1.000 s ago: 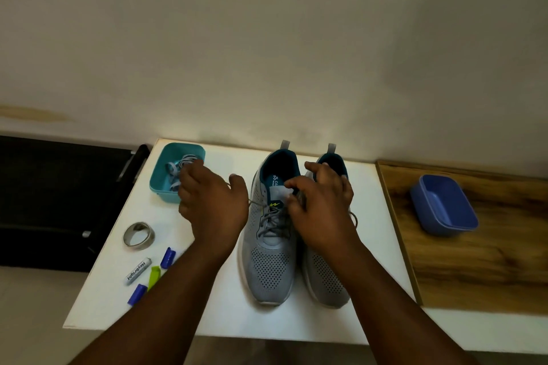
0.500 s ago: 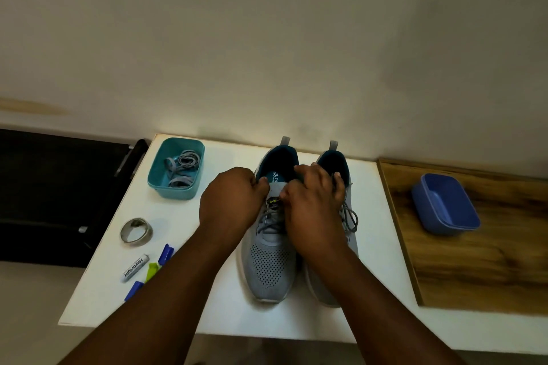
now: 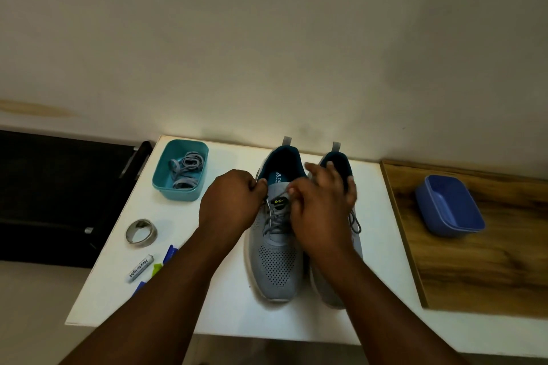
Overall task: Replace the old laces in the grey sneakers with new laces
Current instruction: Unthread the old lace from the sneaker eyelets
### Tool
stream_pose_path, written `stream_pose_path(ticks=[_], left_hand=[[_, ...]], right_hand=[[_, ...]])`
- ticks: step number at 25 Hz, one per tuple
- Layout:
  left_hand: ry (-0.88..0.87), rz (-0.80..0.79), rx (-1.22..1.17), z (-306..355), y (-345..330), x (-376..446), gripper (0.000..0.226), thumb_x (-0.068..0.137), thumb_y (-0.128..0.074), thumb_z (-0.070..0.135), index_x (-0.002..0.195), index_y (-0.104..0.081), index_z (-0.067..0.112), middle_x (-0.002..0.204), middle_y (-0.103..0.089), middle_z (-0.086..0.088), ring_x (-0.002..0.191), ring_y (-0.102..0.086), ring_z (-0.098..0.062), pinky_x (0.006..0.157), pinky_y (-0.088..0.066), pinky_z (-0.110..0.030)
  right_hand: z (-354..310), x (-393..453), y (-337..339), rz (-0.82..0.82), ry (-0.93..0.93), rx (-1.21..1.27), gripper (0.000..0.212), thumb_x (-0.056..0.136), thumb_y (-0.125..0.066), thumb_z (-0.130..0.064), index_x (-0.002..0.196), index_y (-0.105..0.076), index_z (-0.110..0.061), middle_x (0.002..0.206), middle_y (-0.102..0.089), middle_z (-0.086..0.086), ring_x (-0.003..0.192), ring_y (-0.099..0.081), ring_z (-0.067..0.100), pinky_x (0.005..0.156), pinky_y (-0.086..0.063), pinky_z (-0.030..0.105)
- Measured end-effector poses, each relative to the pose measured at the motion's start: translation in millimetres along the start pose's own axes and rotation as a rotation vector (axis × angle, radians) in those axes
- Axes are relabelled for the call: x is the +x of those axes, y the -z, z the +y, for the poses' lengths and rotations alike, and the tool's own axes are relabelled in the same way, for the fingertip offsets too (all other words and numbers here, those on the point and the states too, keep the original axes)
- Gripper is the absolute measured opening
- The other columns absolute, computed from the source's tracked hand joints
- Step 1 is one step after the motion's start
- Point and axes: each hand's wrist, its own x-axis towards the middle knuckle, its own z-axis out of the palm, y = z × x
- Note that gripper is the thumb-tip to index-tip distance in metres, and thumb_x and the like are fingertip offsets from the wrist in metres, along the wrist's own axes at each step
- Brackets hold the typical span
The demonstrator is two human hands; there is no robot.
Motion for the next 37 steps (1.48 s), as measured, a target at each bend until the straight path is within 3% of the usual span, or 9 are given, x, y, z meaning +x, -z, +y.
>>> stream_pose_path(ticks=[3,5,7,10,16,22,25,29,37], left_hand=[[0.017,0.014,-0.002,2,-1,-1,0.047,0.093,-0.055,0.048,0.063,-0.063,0.012,0.059,-0.062,-0.003,0.058,-0.058,-0.019,0.057,-0.049,-0.034],[0.015,0.02,0.011,4,-2,-3,0.047,0.093,-0.055,0.048,0.064,-0.063,0.013,0.059,-0.061,-0.002,0.058,-0.057,-0.018,0.056,-0.046,-0.031],[0.015,0.014,-0.004,4,0,-3,0.047,0.093,-0.055,0.049,0.064,-0.064,0.013,0.059,-0.061,-0.002,0.058,-0.057,-0.017,0.055,-0.045,-0.03],[0.008,-0.01,-0.008,5,0,-1,0.046,0.094,-0.055,0.05,0.064,-0.063,0.015,0.059,-0.061,0.0,0.058,-0.058,-0.015,0.054,-0.044,-0.029],[0.051,-0.014,0.004,-1,2,1,0.046,0.092,-0.055,0.045,0.064,-0.063,0.011,0.058,-0.06,-0.004,0.058,-0.059,-0.022,0.054,-0.048,-0.034],[-0.162,0.122,0.047,11,-4,-10,0.025,0.094,-0.061,0.043,0.117,-0.065,0.032,0.124,-0.057,-0.002,0.114,-0.054,-0.023,0.083,-0.041,-0.035],[-0.292,0.042,0.165,19,-5,-14,0.024,0.093,-0.057,0.049,0.112,-0.071,0.045,0.158,-0.032,0.002,0.149,-0.017,-0.029,0.116,-0.015,-0.051],[-0.322,-0.1,0.262,21,-15,-16,0.028,0.094,-0.05,0.059,0.112,-0.069,0.05,0.165,-0.019,0.005,0.155,0.008,-0.029,0.118,0.012,-0.061],[-0.116,0.255,0.345,9,1,-17,0.045,0.088,-0.038,0.038,0.115,-0.069,0.021,0.137,-0.054,-0.009,0.143,-0.032,-0.036,0.115,-0.019,-0.065]], right_hand=[[38,9,31,0.167,-0.284,-0.095,0.022,0.095,-0.054,-0.034,0.105,-0.071,-0.027,0.138,-0.057,0.006,0.135,-0.044,0.031,0.12,-0.017,0.061],[47,11,39,0.062,-0.337,-0.236,0.032,0.093,-0.058,-0.036,0.122,-0.066,-0.026,0.15,-0.046,0.014,0.144,-0.032,0.04,0.12,-0.014,0.065],[26,5,26,-0.057,-0.123,-0.17,0.042,0.094,-0.058,-0.035,0.136,-0.059,-0.031,0.162,-0.031,0.013,0.153,-0.016,0.04,0.122,-0.008,0.064],[-13,-2,-4,-0.203,0.176,-0.134,0.024,0.095,-0.059,-0.033,0.116,-0.07,-0.037,0.162,-0.036,0.001,0.156,-0.011,0.034,0.123,-0.002,0.062],[28,18,57,0.05,-0.172,-0.214,0.02,0.09,-0.061,-0.018,0.107,-0.067,-0.024,0.126,-0.06,0.01,0.126,-0.051,0.036,0.115,-0.025,0.059],[34,21,117,-0.717,-0.043,-0.417,0.025,0.099,-0.058,-0.027,0.09,-0.065,-0.048,0.121,-0.061,-0.017,0.117,-0.055,0.019,0.111,-0.031,0.052],[22,20,90,-0.593,0.022,-0.304,0.024,0.098,-0.061,-0.028,0.113,-0.067,-0.046,0.124,-0.062,-0.012,0.122,-0.055,0.02,0.114,-0.026,0.052],[7,15,47,-0.397,0.041,-0.069,0.043,0.101,-0.056,-0.028,0.141,-0.052,-0.043,0.129,-0.059,-0.004,0.124,-0.054,0.021,0.113,-0.031,0.047],[18,13,21,-0.306,0.031,-0.022,0.03,0.106,-0.05,-0.032,0.13,-0.064,-0.041,0.13,-0.062,-0.009,0.124,-0.052,0.02,0.111,-0.028,0.046]])
